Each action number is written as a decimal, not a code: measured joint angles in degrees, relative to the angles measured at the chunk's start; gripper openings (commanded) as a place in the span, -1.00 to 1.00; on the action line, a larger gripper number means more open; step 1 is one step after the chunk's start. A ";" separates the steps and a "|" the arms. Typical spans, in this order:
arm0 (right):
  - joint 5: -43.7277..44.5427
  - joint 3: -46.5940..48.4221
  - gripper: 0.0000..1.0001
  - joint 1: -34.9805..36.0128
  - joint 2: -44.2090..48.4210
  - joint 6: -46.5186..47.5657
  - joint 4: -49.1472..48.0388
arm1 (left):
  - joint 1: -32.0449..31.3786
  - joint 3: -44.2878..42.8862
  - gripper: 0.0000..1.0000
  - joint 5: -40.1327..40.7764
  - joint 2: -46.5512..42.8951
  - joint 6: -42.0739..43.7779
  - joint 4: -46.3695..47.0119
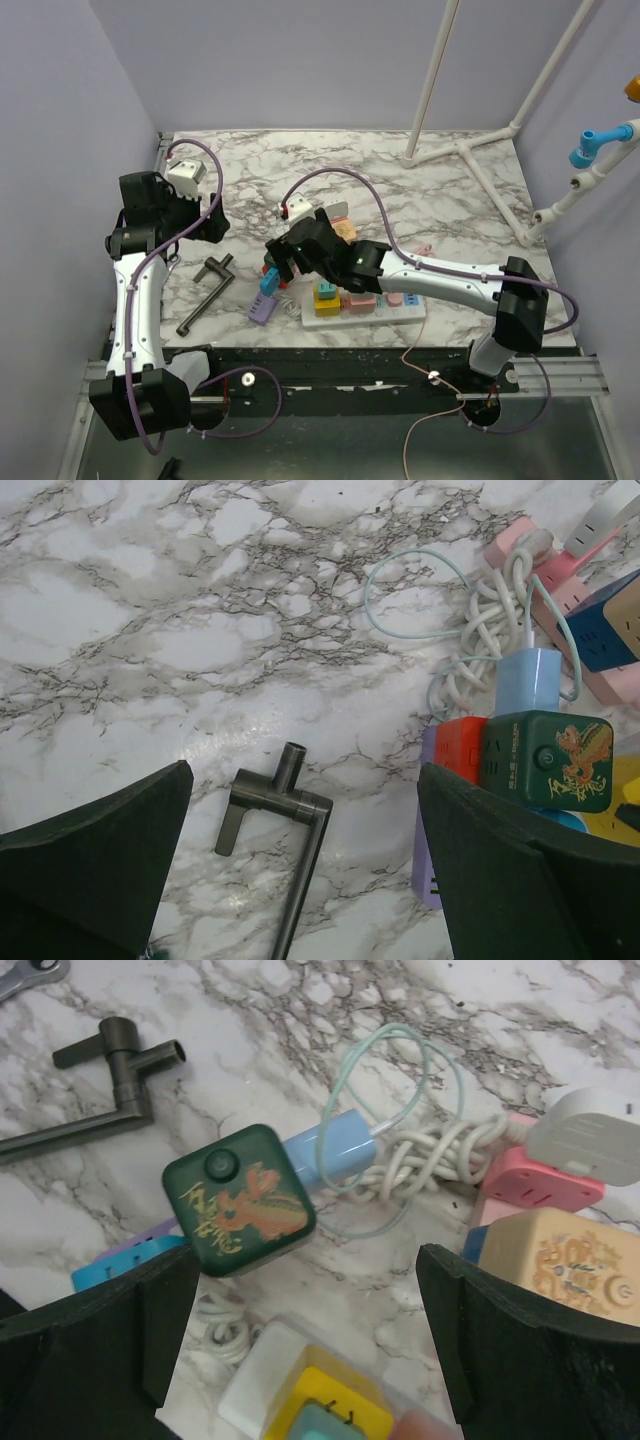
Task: Pull the plug off the socket
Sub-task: Remove the plug from the socket.
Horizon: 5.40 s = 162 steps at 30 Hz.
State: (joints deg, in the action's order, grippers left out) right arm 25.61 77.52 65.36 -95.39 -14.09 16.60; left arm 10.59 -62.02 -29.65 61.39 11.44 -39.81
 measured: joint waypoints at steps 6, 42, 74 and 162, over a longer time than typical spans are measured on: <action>0.09 -0.04 1.00 2.84 -0.87 -1.44 -0.02 | 0.28 0.00 0.97 -0.61 0.02 1.01 -1.03; 6.67 -3.34 -0.15 -12.52 -4.31 -6.25 7.82 | -2.51 -2.25 0.97 -3.43 0.35 3.39 -5.14; 10.54 -2.99 0.66 -23.56 -11.74 6.49 -15.23 | -9.79 0.68 0.97 1.14 0.90 3.82 -0.98; 7.96 0.22 0.85 -0.04 -18.62 6.95 -22.56 | -6.19 7.63 0.98 1.92 5.03 11.67 6.75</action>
State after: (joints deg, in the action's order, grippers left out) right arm 33.56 77.73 65.32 -114.02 -7.14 -5.96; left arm 4.40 -54.39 -27.73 66.41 23.11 -33.06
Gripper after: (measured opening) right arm 0.939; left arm 0.983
